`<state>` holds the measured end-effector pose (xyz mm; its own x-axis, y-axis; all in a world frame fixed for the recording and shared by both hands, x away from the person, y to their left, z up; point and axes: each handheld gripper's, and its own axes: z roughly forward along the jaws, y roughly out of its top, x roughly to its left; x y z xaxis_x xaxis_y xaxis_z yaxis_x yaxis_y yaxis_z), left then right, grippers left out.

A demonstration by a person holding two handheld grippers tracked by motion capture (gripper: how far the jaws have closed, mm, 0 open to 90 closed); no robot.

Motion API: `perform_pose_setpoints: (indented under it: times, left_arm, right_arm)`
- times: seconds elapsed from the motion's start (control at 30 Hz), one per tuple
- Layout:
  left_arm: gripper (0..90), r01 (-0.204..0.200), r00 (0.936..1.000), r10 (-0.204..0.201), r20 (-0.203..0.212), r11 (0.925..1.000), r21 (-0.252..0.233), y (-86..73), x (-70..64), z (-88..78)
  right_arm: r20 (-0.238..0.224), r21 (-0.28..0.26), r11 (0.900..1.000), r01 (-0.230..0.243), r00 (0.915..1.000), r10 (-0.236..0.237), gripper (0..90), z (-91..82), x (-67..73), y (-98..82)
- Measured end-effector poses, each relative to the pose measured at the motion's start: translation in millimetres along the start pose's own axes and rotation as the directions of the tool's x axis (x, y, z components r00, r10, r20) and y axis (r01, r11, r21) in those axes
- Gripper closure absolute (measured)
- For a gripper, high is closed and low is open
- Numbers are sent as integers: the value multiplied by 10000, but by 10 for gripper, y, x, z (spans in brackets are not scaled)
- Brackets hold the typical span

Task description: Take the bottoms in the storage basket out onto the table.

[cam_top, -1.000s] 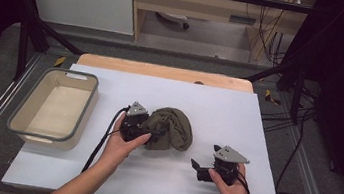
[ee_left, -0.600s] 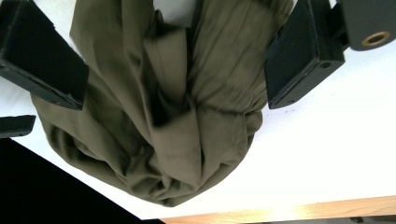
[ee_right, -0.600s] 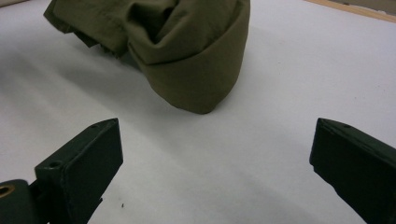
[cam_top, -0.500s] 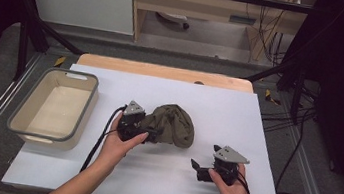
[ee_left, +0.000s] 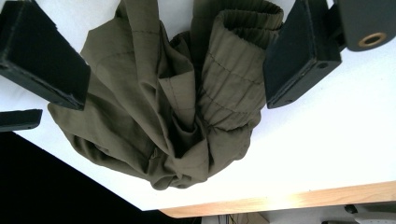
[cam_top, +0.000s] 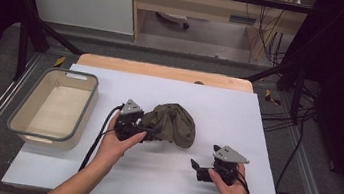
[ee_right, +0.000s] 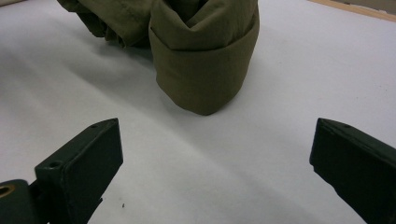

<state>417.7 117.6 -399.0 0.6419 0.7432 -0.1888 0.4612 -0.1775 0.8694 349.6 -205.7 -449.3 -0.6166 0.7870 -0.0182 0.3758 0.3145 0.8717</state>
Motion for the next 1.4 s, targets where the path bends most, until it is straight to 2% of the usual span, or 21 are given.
perform_pose_setpoints:
  times: [0.4,0.6,0.8,1.0,1.13,1.23,1.3,1.33,1.37,1.4]
  left_arm:
    - [73,92,9998,-89,181,9998,-156,20,6,-46]
    - [73,-116,9999,115,-50,9997,-212,63,2,-121]
    - [73,-182,9998,184,49,9994,-306,105,5,-229]
    - [73,-607,9981,608,24,9974,-399,138,-25,-343]
    - [73,-895,9960,896,14,9952,-392,164,-55,-391]
    - [73,-1003,9948,1008,142,9944,-336,179,-81,-425]
    - [73,-1180,9929,1183,79,9925,-324,176,-99,-451]
    - [79,-1344,9909,1344,2,9908,-145,164,-123,-462]
    - [80,-1344,9909,1344,2,9908,-145,164,-123,-462]
    - [80,-1695,9854,1695,-130,9855,8,156,-148,-505]
  right_arm:
    - [21,-11,10000,-6,10000,6,32,-2,-6,-2]
    - [31,-13,10000,-51,10000,51,32,-9,-8,-4]
    - [29,-30,10000,-4,10000,4,31,-9,-1,-3]
    - [-14,2,10000,50,10000,-50,31,-6,25,0]
    - [131,-26,9997,249,9996,-248,30,-14,40,0]
    - [167,-239,9997,-19,9999,23,29,-38,45,16]
    - [231,-410,9990,-165,9996,175,29,-48,48,26]
    - [318,-473,9987,-179,9993,195,27,-52,52,29]
    - [318,-473,9987,-179,9993,195,27,-52,52,29]
    - [376,-482,9986,-237,9990,256,27,-44,48,27]
